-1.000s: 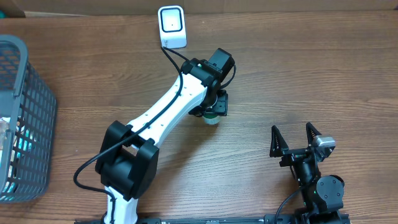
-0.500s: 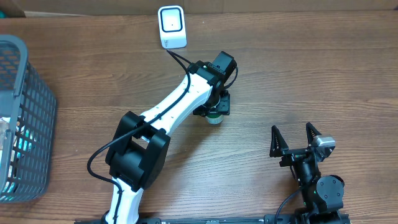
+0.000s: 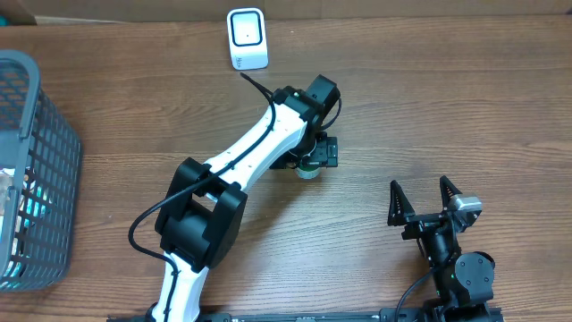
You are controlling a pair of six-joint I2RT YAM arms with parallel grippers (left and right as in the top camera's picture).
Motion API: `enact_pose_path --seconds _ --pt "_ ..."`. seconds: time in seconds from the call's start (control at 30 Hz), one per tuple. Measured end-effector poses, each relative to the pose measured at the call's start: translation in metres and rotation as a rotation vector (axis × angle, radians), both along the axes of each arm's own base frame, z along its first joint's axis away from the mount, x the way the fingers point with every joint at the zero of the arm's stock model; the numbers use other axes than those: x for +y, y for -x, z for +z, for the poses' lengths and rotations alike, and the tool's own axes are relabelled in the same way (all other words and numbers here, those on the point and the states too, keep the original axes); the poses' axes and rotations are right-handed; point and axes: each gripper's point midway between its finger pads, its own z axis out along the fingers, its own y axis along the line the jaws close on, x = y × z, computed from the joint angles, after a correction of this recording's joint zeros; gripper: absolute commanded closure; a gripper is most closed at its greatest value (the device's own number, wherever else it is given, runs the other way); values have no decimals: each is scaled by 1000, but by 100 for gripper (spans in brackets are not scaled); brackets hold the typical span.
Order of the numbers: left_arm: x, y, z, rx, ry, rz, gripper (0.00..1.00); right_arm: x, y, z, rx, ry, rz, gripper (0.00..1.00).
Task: Scan the item barcode
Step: 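Carry the jar to the scanner and hold it under it, then set the jar down on the table and release it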
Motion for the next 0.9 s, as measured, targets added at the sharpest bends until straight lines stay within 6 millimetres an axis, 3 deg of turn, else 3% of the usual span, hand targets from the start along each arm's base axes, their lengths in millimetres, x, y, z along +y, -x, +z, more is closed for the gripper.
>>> enact_pose_path --seconds 0.17,0.4,0.53,0.7,0.9 --pt "-10 -14 42 -51 33 -26 0 0 0 0 0 0 1 0" --pt "-7 -10 67 -46 23 -70 0 0 0 0 1 0 1 0" --pt "-9 -14 92 -79 39 -76 0 0 0 0 0 -1 1 0" --pt "0 -17 132 -115 48 -76 0 0 0 0 0 -1 1 0" --pt "22 -27 160 -153 52 -40 0 0 0 0 1 0 1 0"
